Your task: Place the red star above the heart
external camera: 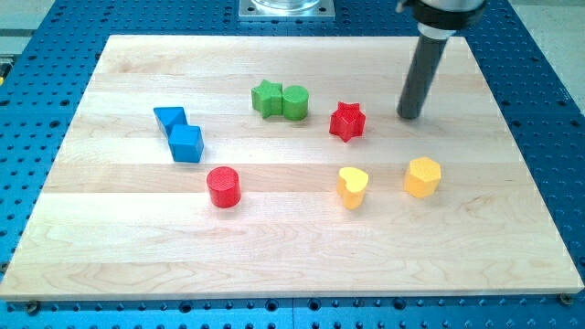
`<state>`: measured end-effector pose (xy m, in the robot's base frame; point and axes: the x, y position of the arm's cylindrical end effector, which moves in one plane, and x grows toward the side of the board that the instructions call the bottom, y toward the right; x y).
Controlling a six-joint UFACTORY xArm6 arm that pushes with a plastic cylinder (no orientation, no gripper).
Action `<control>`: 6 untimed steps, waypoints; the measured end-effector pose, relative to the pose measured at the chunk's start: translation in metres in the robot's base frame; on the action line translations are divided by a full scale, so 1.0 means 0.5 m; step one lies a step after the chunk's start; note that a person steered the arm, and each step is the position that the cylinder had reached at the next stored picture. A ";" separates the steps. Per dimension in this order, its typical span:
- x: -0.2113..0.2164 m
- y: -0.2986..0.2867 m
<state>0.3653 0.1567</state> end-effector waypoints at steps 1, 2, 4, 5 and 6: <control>-0.003 -0.088; 0.023 -0.164; 0.071 -0.292; 0.089 -0.241; 0.066 -0.120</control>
